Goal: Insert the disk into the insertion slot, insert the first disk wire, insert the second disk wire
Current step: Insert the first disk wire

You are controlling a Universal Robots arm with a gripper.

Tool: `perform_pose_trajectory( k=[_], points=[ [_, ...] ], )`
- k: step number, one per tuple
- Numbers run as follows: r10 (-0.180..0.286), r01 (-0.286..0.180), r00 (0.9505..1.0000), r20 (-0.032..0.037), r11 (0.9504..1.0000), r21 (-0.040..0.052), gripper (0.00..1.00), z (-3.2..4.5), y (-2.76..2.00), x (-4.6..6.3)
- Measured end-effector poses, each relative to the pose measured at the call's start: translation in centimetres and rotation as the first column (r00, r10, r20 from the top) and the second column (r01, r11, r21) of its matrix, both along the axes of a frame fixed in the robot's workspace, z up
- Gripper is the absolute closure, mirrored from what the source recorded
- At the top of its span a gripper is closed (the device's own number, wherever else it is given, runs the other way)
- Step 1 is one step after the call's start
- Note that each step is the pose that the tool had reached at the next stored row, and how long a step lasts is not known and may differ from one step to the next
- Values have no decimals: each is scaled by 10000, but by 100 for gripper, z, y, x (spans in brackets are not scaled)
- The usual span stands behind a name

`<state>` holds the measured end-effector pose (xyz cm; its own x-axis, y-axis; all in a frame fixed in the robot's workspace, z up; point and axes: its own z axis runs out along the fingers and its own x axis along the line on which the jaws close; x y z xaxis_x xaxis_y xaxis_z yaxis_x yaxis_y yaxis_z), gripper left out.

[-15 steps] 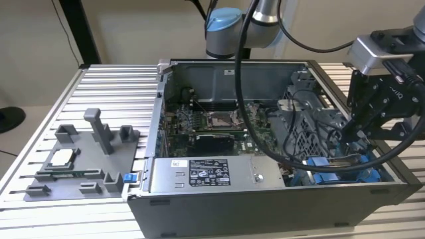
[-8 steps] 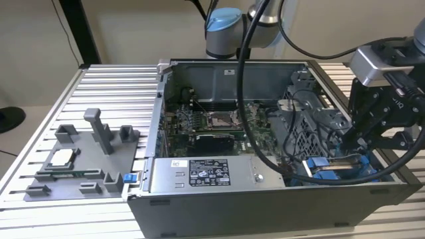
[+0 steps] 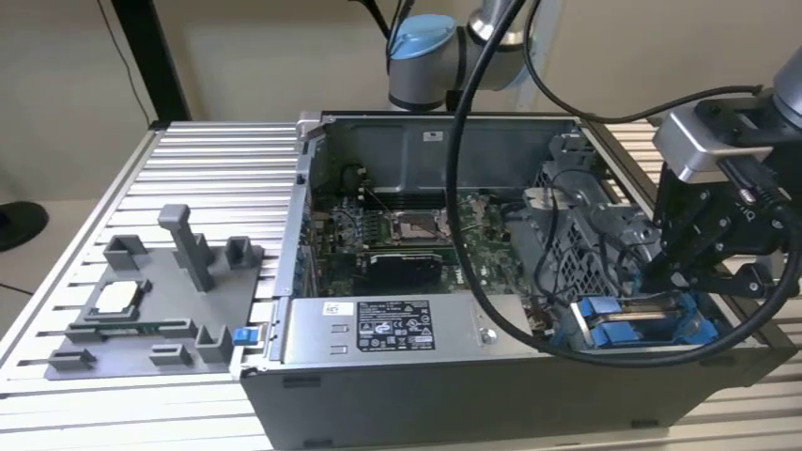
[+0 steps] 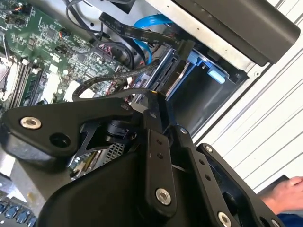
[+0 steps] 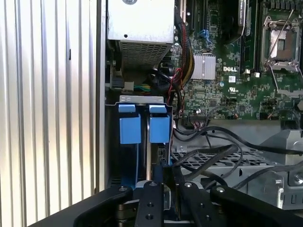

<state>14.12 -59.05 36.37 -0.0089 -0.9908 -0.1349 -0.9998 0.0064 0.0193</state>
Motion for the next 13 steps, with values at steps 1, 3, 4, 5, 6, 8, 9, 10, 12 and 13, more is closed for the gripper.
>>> perform_pose_trajectory(
  k=[1,3,4,5,6,8,9,10,12,13],
  points=[
    [0,0,10000,0,10000,1,100,-1,0,0],
    [0,0,10000,0,10000,2,100,-2,0,0],
    [0,0,10000,0,10000,2,100,-2,0,0],
    [0,0,10000,0,10000,3,100,-2,0,0],
    [0,0,10000,0,10000,3,100,-3,0,0],
    [0,0,10000,6,10000,3,100,-4,0,0],
    [0,0,10000,27,10000,5,100,-7,1,0],
    [-1,1,10000,63,10000,5,100,-11,1,0],
    [0,0,9997,244,10000,3,100,-17,0,4],
    [0,0,9994,355,10000,2,100,-19,1,4]
  ],
)
